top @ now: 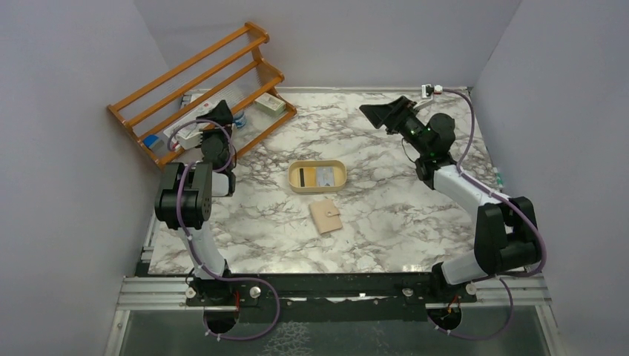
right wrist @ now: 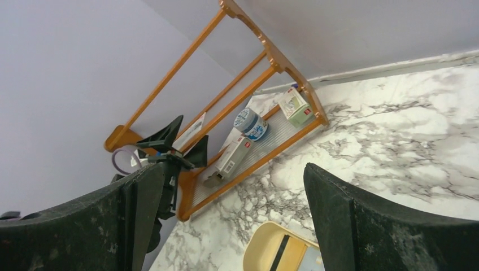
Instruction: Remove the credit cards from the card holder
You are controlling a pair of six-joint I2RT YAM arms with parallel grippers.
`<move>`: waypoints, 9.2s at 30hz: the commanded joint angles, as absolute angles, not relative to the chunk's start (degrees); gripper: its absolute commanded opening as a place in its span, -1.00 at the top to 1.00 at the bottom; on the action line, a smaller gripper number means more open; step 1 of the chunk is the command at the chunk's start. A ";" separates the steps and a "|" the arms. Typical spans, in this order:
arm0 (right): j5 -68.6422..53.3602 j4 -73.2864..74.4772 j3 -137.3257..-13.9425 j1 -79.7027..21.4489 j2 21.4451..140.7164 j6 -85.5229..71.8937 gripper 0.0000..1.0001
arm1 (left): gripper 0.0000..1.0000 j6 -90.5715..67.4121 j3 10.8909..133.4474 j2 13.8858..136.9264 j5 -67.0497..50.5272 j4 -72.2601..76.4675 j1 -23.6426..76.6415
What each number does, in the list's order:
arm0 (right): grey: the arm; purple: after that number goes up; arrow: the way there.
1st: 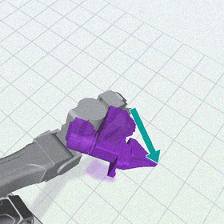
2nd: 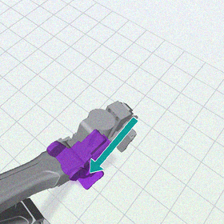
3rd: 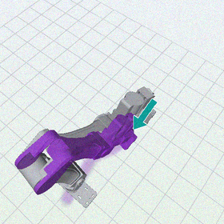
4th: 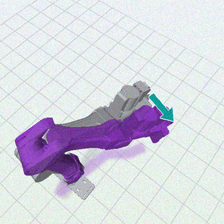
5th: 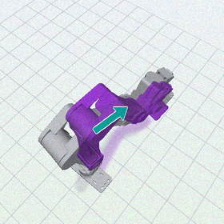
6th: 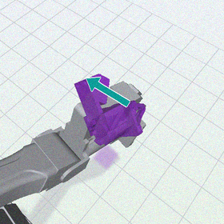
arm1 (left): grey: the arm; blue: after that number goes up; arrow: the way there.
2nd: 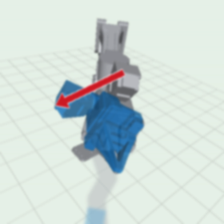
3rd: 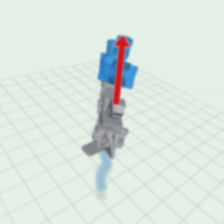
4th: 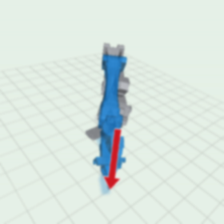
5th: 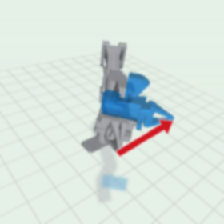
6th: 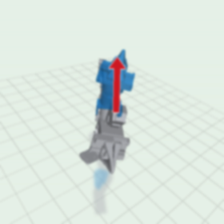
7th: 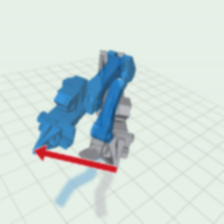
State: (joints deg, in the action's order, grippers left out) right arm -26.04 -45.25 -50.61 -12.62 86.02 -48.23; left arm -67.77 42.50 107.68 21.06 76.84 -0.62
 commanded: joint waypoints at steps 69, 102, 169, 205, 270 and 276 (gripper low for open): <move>-13.93 0.59 -40.14 -17.61 64.51 -28.73 -1.00 | -0.98 -18.90 46.46 61.88 11.63 -10.68 31.90; -0.42 4.80 -50.02 -48.42 89.98 -4.28 -0.27 | -0.98 -39.69 31.32 69.12 -10.83 -2.58 23.28; 6.08 2.33 -54.38 -42.95 95.67 -8.05 -0.08 | -0.85 -47.24 63.45 108.01 -5.50 -1.05 31.83; -16.12 8.47 -55.00 -42.48 93.14 9.93 -0.29 | -0.98 -44.29 53.43 90.31 -10.86 -8.97 24.55; -16.44 -6.89 -46.21 -40.30 85.17 -9.93 0.98 | -0.96 -58.29 40.14 91.10 -14.09 5.31 31.90; -13.19 -9.65 -43.37 -38.28 78.75 -12.95 0.98 | -0.96 -56.71 41.79 87.98 -11.66 2.16 31.90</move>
State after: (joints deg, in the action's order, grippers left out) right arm -15.20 -5.19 -45.04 -39.86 84.07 -10.02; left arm -57.84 41.34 90.28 -13.93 5.61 31.57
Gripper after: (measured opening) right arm 0.010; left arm 0.985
